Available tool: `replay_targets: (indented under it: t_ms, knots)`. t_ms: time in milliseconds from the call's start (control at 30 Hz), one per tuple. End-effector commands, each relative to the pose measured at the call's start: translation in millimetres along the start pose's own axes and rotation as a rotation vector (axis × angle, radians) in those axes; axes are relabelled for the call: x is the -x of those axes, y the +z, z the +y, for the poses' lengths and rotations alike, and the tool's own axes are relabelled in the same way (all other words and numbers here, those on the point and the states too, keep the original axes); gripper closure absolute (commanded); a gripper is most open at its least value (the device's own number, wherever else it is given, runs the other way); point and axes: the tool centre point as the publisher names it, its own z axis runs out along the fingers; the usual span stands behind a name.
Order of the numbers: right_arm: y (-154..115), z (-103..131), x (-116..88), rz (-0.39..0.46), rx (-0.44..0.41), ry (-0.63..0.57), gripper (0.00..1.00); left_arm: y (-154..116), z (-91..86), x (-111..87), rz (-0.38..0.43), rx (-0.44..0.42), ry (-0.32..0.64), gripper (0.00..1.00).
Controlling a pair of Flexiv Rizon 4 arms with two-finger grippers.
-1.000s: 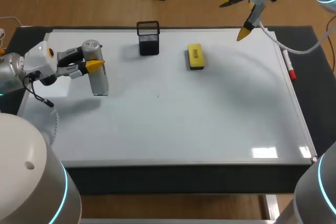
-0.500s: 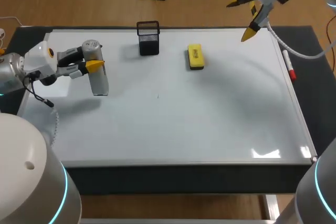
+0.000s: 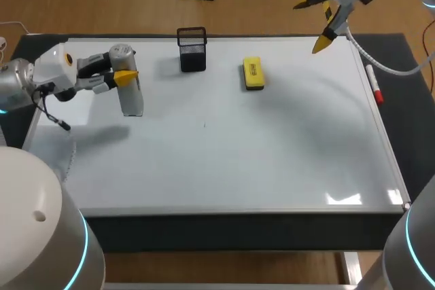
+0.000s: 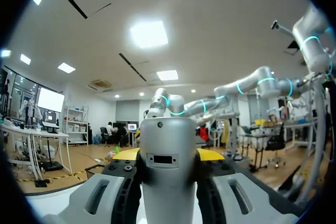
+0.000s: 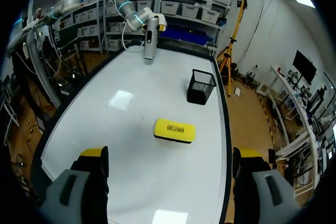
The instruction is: Pick up the inspection probe, press it on each red-marked spot on the whiteboard one by one, put down the probe, pick up the eraser, and wipe off all the red marks.
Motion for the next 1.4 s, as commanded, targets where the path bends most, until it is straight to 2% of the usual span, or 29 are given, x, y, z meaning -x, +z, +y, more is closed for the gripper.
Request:
replay_targets:
  t_ms: [33,233,467,767,1067,1400]
  knots:
    - [-1,0,1,0.004,-0.004,-0.001,0.0,19,-9.3,27.5,0.065,0.006,-0.007,1.0]
    - [-1,0,1,0.004,-0.004,-0.001,0.0,48,-20.3,57.2,0.127,0.002,-0.014,1.0]
    - [-1,0,1,0.004,-0.004,-0.001,0.0,79,-26.7,95.1,0.156,-0.001,-0.013,1.0]
    - [-1,0,1,0.004,-0.004,-0.001,0.0,112,-33.8,133.5,0.155,-0.022,0.011,1.0]
    - [-1,0,1,0.004,-0.004,-0.001,0.0,138,-35.6,155.2,0.135,-0.034,0.031,1.0]
    - [-1,0,1,0.004,-0.004,-0.001,0.0,165,-24.8,181.3,0.127,-0.046,0.043,1.0]
